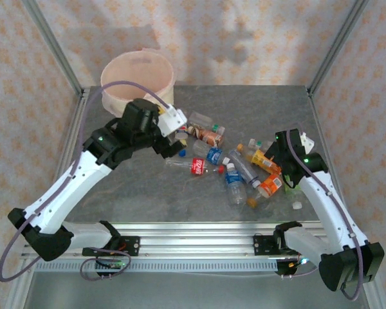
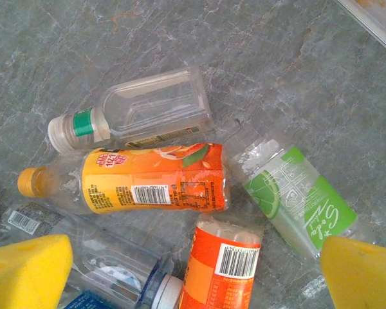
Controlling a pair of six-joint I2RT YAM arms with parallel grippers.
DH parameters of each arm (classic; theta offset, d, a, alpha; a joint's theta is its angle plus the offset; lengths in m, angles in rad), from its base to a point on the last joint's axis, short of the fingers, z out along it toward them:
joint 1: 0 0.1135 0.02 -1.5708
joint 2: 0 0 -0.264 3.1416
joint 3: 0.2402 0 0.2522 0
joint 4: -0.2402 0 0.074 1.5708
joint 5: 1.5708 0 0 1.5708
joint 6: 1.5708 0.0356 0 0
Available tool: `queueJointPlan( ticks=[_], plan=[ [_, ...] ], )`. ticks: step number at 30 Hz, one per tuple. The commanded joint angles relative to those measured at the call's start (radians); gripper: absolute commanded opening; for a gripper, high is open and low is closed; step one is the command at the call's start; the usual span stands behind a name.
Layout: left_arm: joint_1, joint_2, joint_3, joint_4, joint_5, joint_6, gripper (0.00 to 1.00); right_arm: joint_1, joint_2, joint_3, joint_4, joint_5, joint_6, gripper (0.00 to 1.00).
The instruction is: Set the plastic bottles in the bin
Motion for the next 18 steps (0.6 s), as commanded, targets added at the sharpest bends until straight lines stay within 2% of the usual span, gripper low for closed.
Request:
queueJointPlan(
  ticks=[1,3,8,18],
  plan=[
    [-0.054,0.029,-0.037,-0.034,-0.039,0.091,1.0,0.005,-0.024,-0.017,-0.03,0.036,0.009,0.99],
    [-0.109,0.058,-0.07,-0.029,-0.095,0.108,1.0,0.005,-0.029,-0.02,-0.031,0.039,0.013,0.99],
    [-0.202,0.129,-0.137,-0.019,-0.137,0.135,1.0,0.005,-0.03,-0.022,-0.031,0.04,0.017,0.99],
    [-0.205,0.267,-0.228,0.062,-0.142,0.215,1.0,0.006,-0.026,-0.027,-0.019,0.028,0.018,0.99]
  ],
)
